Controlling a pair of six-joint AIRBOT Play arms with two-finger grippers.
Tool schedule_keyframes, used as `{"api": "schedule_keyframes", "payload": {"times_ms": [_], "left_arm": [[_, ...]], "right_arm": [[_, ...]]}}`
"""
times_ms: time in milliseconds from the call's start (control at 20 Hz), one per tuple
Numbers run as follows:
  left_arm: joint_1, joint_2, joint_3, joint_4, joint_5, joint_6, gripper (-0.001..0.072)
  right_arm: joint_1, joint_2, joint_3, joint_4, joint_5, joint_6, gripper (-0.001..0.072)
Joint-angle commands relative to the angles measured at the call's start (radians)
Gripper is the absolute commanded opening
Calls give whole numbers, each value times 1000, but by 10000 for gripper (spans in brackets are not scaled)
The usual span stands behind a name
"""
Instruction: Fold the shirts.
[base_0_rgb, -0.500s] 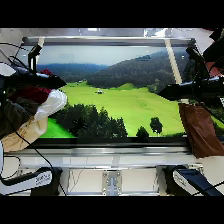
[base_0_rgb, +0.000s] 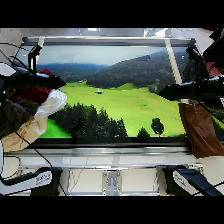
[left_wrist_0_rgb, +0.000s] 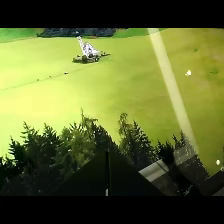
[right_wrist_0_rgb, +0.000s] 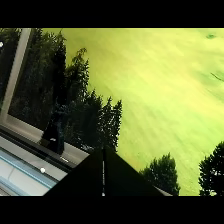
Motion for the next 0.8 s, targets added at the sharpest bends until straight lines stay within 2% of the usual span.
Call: {"api": "schedule_keyframes", "payload": {"times_ms": [0, 200, 400, 450, 500, 550, 600, 650, 750], "left_arm": [[-1, 0, 0, 0, 0, 0, 15], [-1, -2, 0, -11, 27, 0, 16], [0, -6, 0, -36, 42, 0, 16], [2, -8, 0, -17, 84, 0, 74], [8, -8, 0, 29, 134, 0, 372], [20, -8, 0, 92, 189, 0, 547], [43, -6, 0, 188, 248, -27, 553], [74, -6, 0, 293, 296, -112, 554], [164, -6, 0, 533, 331, -338, 560]], "right_arm": [[1, 0, 0, -2, -2, 0, 11], [1, 0, 0, -7, -5, -1, 11], [1, 0, 0, -40, -72, -3, 10], [1, 0, 0, -45, -93, -3, 11], [1, 0, 0, -46, -113, -3, 11], [1, 0, 0, -45, -121, -2, 11], [1, 0, 0, -45, -120, -2, 11], [1, 0, 0, -45, -110, -2, 11], [1, 0, 0, -46, -90, -2, 11]]}}
